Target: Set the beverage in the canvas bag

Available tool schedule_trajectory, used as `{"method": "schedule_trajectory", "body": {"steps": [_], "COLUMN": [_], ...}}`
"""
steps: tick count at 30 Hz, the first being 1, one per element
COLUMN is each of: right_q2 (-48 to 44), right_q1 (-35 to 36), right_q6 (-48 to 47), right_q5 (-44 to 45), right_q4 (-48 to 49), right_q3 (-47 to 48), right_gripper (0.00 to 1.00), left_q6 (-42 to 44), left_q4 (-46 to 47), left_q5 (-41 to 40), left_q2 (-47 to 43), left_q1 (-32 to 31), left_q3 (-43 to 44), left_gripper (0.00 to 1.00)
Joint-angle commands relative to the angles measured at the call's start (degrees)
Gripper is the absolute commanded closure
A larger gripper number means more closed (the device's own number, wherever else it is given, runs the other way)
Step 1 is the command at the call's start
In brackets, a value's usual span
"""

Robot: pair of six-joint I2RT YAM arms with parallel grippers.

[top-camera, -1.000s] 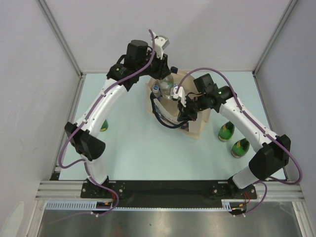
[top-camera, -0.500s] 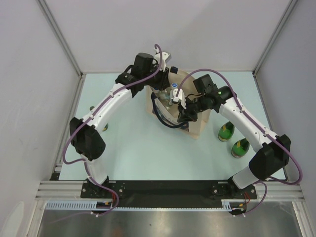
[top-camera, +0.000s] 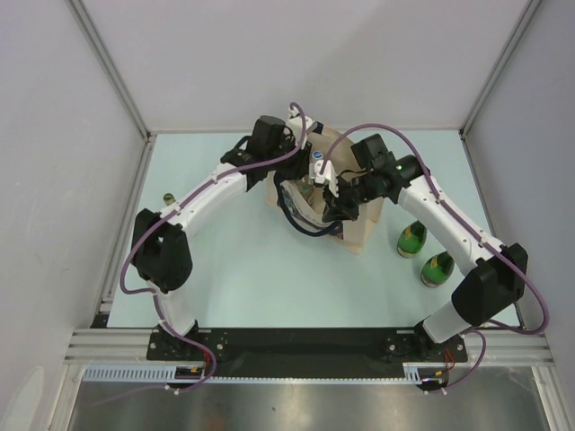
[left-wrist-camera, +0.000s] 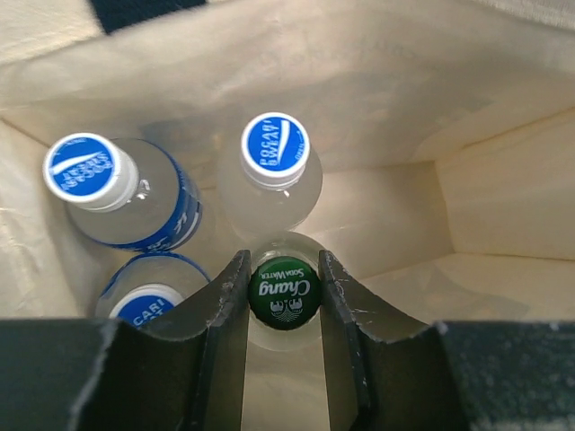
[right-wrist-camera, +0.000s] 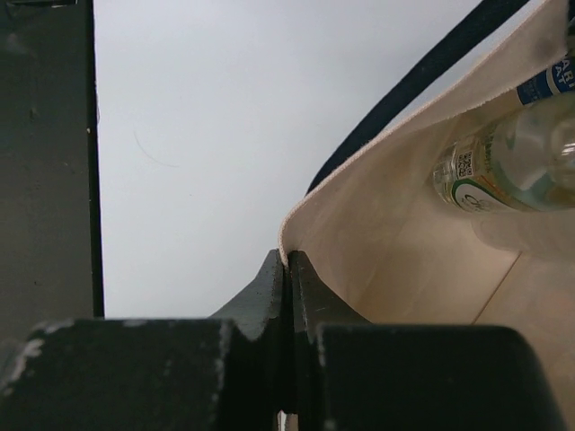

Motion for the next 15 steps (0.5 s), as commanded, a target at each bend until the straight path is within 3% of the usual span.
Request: {"method": "schedule_trajectory", "body": {"steps": [1, 15], "right_q2": [0.1, 2.6], "right_q1": [-0.3, -5.1], "right_q6": [1.7, 4.9], "right_q5": [-4.8, -12.3], "right_q4": [-3.4, -4.6], "right_q3": [3.1, 12.2], "right_gripper": [1.0, 1.0], "left_q6": [2.5, 3.9], "left_q4": [11.2, 12.2], "left_q5": [1.4, 1.0], "left_q2": [-1.9, -0.1], "left_q1": [-0.9, -1.4], "left_q3": [-1.5, -5.3], "left_gripper": [1.0, 0.95]}}
